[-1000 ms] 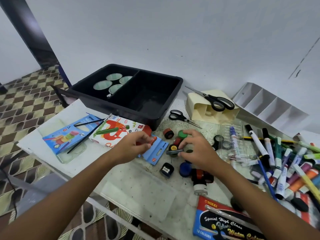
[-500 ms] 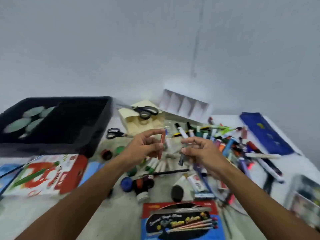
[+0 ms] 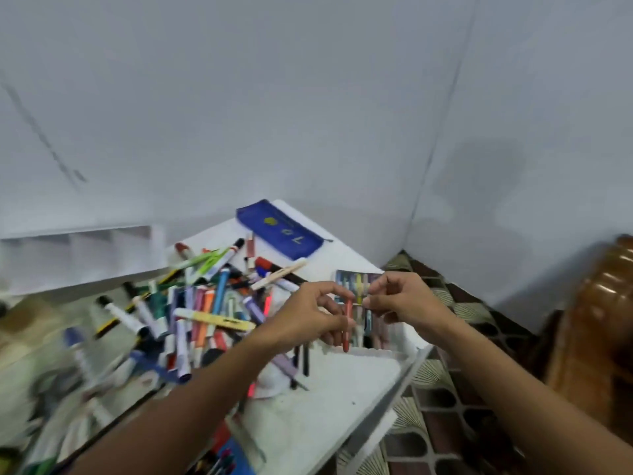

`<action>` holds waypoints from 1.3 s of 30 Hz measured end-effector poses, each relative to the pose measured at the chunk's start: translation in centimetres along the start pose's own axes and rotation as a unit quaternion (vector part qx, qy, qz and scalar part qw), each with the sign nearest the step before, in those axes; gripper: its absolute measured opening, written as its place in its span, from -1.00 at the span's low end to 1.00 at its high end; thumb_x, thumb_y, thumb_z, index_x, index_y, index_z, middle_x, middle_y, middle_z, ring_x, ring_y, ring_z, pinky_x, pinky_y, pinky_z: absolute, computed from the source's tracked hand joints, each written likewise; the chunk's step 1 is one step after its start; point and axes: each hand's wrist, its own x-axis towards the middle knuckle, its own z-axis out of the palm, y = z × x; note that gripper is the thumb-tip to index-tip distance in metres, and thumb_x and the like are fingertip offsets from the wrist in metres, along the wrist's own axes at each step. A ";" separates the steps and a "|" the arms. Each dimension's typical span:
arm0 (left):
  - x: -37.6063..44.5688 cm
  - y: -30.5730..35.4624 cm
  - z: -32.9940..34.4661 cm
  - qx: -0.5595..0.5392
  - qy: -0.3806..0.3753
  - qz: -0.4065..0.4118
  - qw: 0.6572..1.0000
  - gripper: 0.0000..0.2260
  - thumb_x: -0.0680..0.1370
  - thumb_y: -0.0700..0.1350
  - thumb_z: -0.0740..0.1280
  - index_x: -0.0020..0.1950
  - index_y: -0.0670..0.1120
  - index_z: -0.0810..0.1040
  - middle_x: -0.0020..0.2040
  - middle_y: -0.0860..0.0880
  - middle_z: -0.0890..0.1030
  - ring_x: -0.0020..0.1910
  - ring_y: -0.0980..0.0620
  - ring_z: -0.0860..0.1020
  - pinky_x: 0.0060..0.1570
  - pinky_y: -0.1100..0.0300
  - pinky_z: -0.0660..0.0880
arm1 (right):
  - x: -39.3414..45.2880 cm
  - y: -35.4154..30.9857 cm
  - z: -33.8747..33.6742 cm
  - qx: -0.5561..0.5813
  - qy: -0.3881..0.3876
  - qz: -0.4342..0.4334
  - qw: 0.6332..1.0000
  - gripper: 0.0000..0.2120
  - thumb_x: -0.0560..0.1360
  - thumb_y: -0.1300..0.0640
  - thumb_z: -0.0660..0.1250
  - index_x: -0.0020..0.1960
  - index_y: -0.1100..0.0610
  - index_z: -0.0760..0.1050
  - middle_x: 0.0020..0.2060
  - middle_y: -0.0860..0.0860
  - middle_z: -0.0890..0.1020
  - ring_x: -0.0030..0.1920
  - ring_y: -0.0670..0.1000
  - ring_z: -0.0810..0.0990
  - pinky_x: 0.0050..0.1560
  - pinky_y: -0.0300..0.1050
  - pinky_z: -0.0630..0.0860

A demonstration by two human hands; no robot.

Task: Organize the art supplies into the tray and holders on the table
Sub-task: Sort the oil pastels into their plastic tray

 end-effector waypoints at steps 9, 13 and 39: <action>5.0 0.1 5.6 0.116 0.013 -0.022 0.993 -0.65 0.45 -0.27 0.49 0.21 -0.14 0.56 -0.33 -0.03 0.65 -0.48 0.14 0.60 -0.45 0.29 0.52 | -0.1 3.0 -5.0 -0.044 0.056 0.035 0.997 -0.86 0.39 0.34 0.50 -0.13 0.29 0.55 -0.39 0.08 0.63 -0.43 -0.03 0.61 -0.47 -0.24 0.47; 5.8 0.1 6.5 0.129 0.013 -0.034 0.991 -0.59 0.44 -0.29 0.49 0.28 -0.19 0.54 -0.25 -0.12 0.68 -0.37 0.03 0.67 -0.31 0.17 0.63 | 0.6 3.3 -4.7 -0.065 0.042 0.025 0.997 -0.89 0.39 0.35 0.50 -0.18 0.26 0.57 -0.41 0.04 0.63 -0.44 -0.05 0.59 -0.45 -0.25 0.50; 4.0 -3.9 4.5 0.558 -0.039 0.375 0.739 -0.64 0.51 0.10 0.38 0.20 -0.09 0.63 0.28 -0.06 0.59 0.35 -0.12 0.46 0.15 -0.08 0.45 | 0.1 4.5 -5.1 -0.027 -0.010 0.121 0.992 -0.76 0.41 0.36 0.48 -0.03 0.31 0.45 -0.42 0.19 0.62 -0.49 0.08 0.57 -0.54 -0.18 0.48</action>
